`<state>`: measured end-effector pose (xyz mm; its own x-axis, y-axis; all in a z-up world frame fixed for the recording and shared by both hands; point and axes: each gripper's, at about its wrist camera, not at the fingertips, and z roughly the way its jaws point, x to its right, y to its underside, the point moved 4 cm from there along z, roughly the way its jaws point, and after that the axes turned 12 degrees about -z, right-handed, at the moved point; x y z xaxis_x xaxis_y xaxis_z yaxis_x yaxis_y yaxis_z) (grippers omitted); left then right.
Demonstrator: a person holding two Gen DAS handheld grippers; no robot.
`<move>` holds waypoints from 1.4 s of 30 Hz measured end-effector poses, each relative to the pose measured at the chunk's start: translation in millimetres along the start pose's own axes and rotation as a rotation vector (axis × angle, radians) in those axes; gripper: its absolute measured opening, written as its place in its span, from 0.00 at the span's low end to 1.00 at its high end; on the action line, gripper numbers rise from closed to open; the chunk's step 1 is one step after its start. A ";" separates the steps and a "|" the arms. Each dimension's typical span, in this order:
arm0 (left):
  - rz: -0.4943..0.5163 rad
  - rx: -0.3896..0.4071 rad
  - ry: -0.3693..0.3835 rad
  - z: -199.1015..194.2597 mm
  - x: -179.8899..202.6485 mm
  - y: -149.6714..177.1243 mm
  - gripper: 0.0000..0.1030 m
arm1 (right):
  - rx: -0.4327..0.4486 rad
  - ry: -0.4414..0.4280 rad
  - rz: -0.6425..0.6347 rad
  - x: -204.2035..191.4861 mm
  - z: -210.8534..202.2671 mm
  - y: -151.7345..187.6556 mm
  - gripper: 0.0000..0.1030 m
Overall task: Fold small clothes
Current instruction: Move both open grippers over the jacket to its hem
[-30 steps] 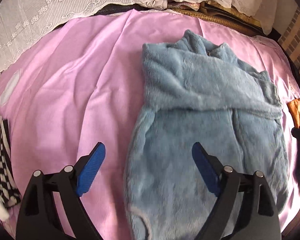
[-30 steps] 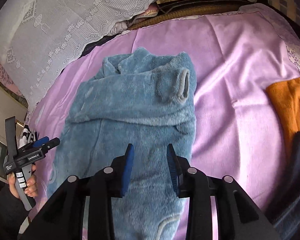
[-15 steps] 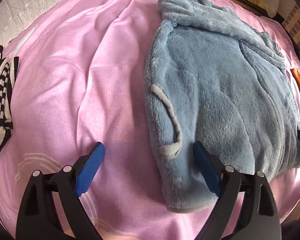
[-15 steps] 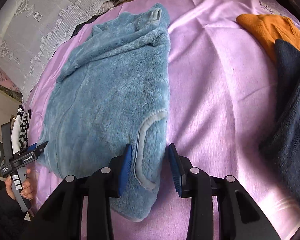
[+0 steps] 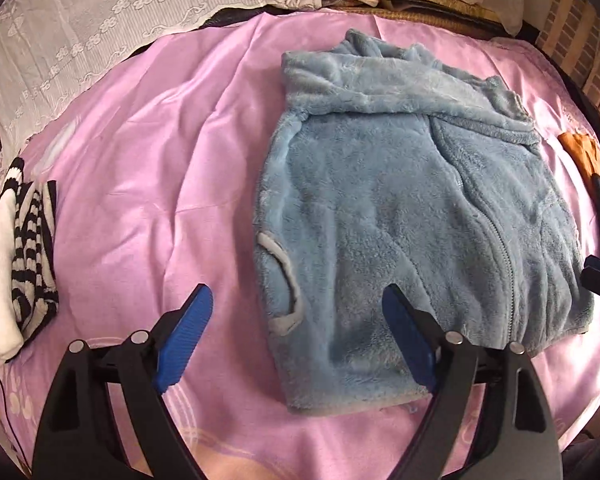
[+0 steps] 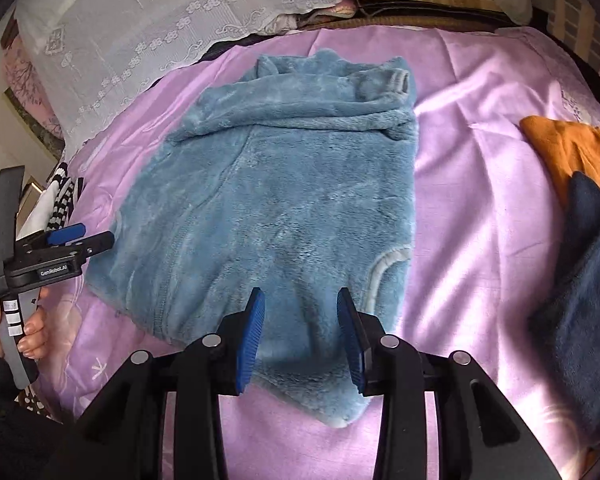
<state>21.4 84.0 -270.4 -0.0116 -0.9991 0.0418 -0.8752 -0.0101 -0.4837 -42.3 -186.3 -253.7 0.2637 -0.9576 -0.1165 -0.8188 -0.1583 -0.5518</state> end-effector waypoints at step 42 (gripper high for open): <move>-0.184 -0.182 0.146 34.8 -20.2 21.8 0.91 | -0.035 -0.070 0.227 29.0 7.3 44.1 0.61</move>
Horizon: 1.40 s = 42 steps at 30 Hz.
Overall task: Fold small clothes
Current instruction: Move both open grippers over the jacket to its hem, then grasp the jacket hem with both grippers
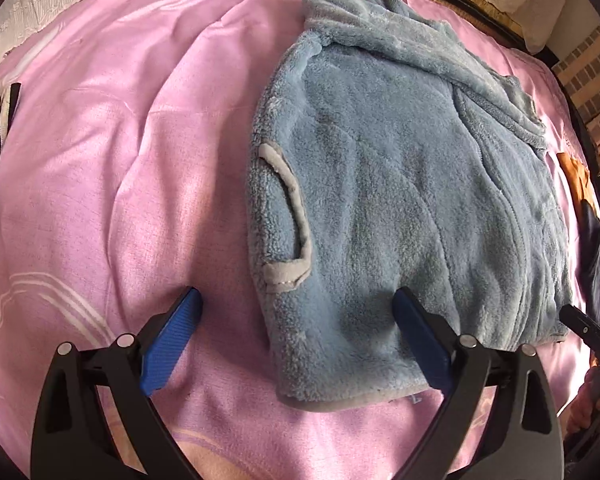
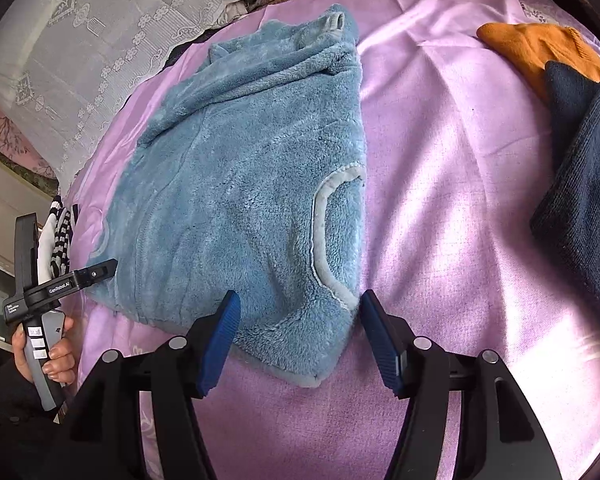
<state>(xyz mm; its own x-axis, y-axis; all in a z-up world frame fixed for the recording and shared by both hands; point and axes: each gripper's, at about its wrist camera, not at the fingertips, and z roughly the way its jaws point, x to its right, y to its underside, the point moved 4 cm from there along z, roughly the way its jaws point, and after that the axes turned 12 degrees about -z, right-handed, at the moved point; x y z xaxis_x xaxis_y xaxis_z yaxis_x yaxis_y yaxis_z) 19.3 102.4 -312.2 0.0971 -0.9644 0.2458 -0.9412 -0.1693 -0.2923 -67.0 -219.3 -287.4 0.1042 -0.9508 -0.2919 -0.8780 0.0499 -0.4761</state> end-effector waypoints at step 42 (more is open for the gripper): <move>-0.062 0.061 0.299 -65.5 3.1 -45.8 0.13 | 0.160 -0.264 0.213 19.6 -48.7 -53.9 0.12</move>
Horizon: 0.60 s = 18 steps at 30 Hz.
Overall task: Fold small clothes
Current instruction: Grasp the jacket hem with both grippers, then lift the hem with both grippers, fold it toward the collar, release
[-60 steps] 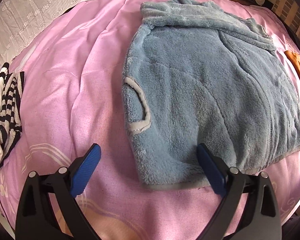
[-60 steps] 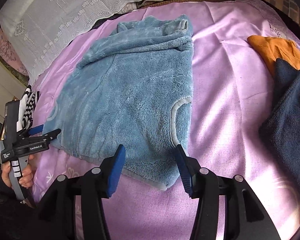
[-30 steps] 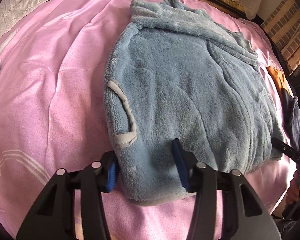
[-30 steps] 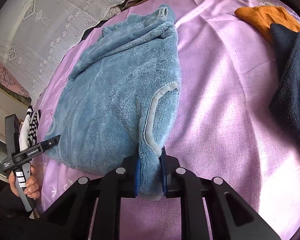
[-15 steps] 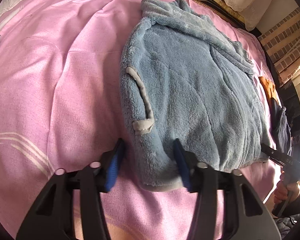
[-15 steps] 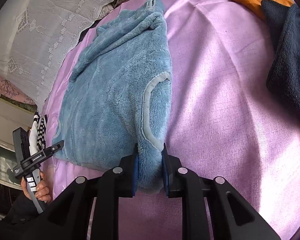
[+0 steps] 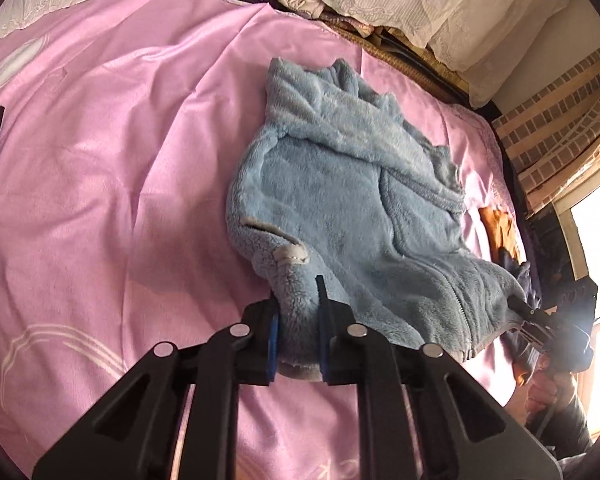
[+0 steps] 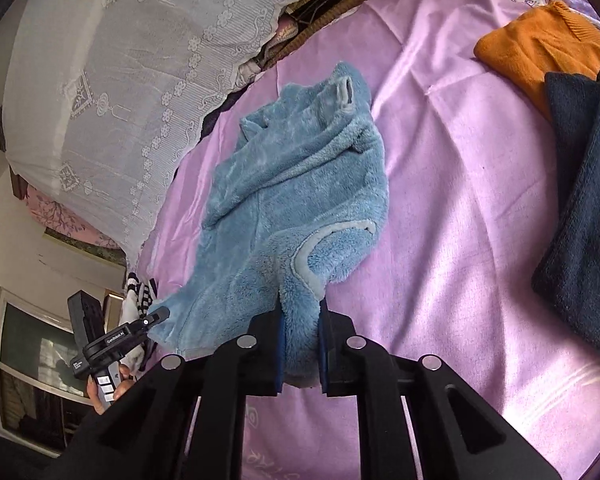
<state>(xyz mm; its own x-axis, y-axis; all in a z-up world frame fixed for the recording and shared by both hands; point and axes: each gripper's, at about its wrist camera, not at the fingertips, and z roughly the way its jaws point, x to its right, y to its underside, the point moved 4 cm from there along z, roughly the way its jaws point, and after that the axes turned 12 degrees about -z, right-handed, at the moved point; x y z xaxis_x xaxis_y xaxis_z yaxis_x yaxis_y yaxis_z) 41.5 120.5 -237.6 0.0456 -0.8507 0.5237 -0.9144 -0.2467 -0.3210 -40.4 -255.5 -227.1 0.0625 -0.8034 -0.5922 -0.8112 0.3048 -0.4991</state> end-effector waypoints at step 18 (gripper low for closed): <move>-0.013 0.088 0.008 39.9 59.6 -161.7 0.13 | 0.103 -0.142 0.094 12.1 51.2 -154.0 0.12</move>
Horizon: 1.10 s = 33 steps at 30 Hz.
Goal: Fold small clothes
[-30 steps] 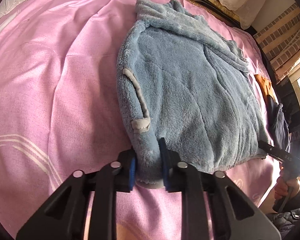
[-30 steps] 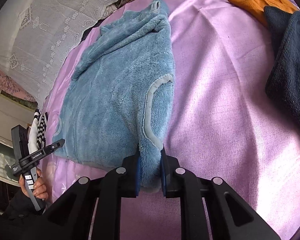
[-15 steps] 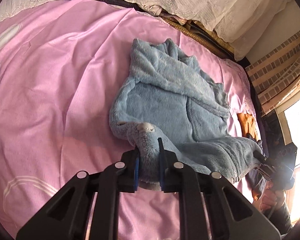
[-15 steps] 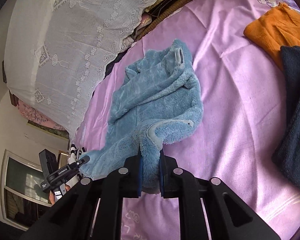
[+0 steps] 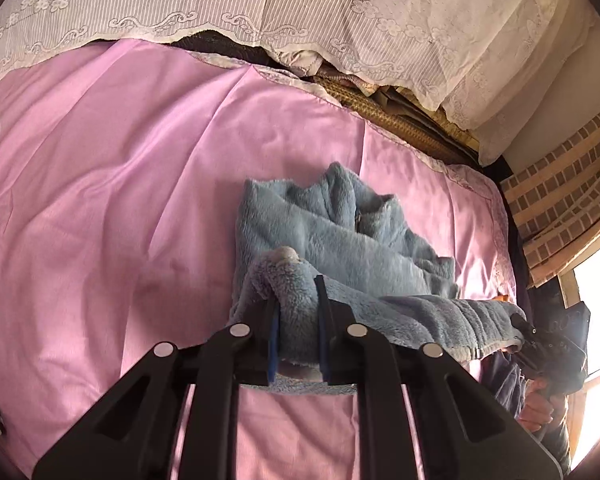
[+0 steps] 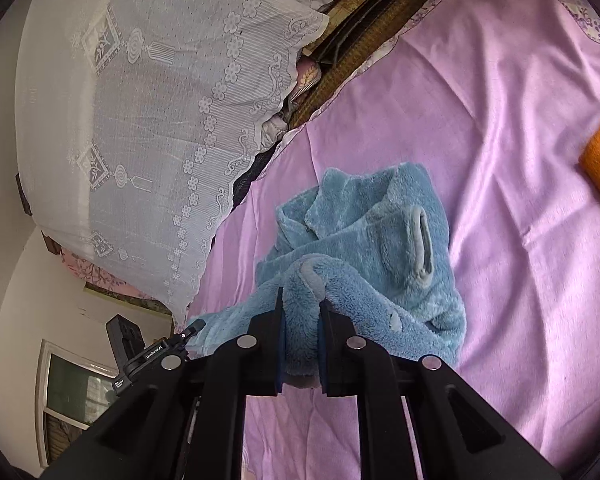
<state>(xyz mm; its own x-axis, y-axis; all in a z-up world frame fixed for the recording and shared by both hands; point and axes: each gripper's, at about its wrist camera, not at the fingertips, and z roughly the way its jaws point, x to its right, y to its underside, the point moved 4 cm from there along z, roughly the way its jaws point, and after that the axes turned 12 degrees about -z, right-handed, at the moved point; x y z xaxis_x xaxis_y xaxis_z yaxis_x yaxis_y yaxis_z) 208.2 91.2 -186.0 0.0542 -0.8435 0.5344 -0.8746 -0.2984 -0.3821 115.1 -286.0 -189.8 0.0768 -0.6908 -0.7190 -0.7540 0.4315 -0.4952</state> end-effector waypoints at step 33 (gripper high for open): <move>-0.070 0.039 -0.085 83.1 17.8 -104.8 0.85 | 0.053 0.066 0.143 70.9 60.0 -94.4 0.52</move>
<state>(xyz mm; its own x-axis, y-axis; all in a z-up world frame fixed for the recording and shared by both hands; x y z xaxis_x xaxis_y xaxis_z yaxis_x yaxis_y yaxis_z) 340.8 70.3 -199.0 0.1570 -0.8541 0.4958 -0.8478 -0.3740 -0.3760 230.9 -340.8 -223.3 -0.0731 -0.6560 -0.7512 -0.7185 0.5570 -0.4166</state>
